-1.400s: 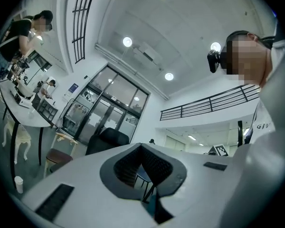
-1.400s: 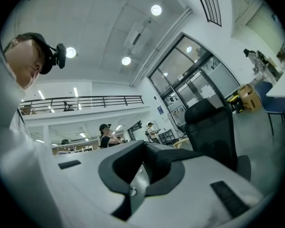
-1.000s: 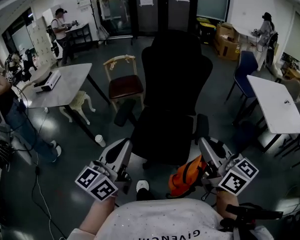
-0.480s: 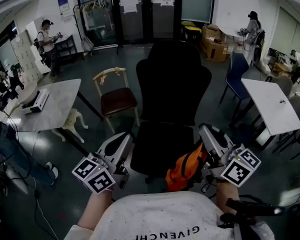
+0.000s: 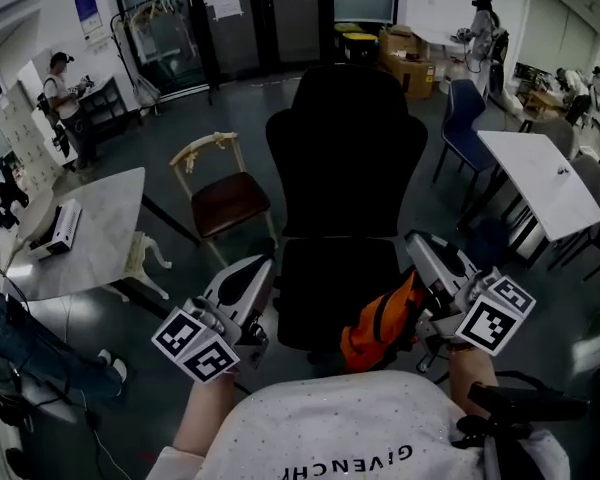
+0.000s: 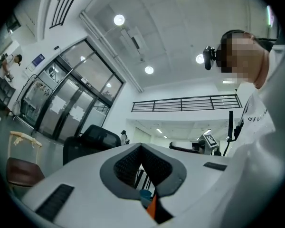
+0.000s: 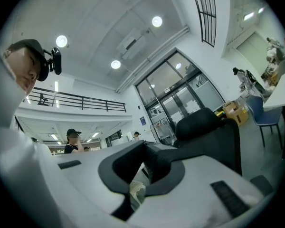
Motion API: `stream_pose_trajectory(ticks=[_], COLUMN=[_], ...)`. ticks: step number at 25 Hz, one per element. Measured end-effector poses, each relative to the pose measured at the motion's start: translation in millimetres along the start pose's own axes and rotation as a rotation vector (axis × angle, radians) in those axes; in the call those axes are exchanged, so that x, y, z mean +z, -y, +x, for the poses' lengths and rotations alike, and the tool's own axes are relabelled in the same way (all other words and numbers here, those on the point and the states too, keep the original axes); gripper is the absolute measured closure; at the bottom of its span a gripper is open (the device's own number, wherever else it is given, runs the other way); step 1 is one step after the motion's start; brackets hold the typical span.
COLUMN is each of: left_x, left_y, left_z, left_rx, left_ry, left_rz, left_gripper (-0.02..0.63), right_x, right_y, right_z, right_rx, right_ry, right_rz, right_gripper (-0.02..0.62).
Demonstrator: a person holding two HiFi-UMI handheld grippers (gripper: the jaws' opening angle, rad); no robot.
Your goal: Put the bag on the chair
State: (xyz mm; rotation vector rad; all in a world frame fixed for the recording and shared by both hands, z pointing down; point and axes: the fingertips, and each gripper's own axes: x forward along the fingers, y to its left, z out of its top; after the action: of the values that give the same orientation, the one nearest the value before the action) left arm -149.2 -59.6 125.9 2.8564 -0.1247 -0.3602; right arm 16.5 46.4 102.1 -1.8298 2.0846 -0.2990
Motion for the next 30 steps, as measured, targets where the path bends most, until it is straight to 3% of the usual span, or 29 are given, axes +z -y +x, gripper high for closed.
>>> stream_pose_trajectory(ticks=[5, 10, 16, 20, 26, 30], left_x=[22, 3, 1, -12, -30, -39], left_y=[-1, -26, -59, -89, -97, -130], left_z=[-8, -10, -16, -3, 14, 28], left_rx=[-0.047, 0.014, 0.06, 0.16, 0.182, 0.262], left_ry=[0.164, 0.077, 0.117, 0.057, 0.02, -0.018], left_rz=[0.051, 0.074, -0.015, -0.009, -0.032, -0.053], left_gripper=[0.607, 0.607, 0.606, 0.606, 0.606, 0.606], right_x=[-9, -18, -31, -40, -53, -60], right_y=[4, 12, 31, 47, 68, 97], right_z=[19, 39, 69, 94, 112, 149], right_rx=[-0.027, -0.03, -0.025, -0.003, 0.045, 0.077], right_ry=[-0.04, -0.066, -0.103, -0.142, -0.185, -0.216], right_rz=[0.006, 0.002, 0.021, 0.029, 0.053, 0.072], right_gripper=[0.597, 0.597, 0.597, 0.597, 0.597, 0.597])
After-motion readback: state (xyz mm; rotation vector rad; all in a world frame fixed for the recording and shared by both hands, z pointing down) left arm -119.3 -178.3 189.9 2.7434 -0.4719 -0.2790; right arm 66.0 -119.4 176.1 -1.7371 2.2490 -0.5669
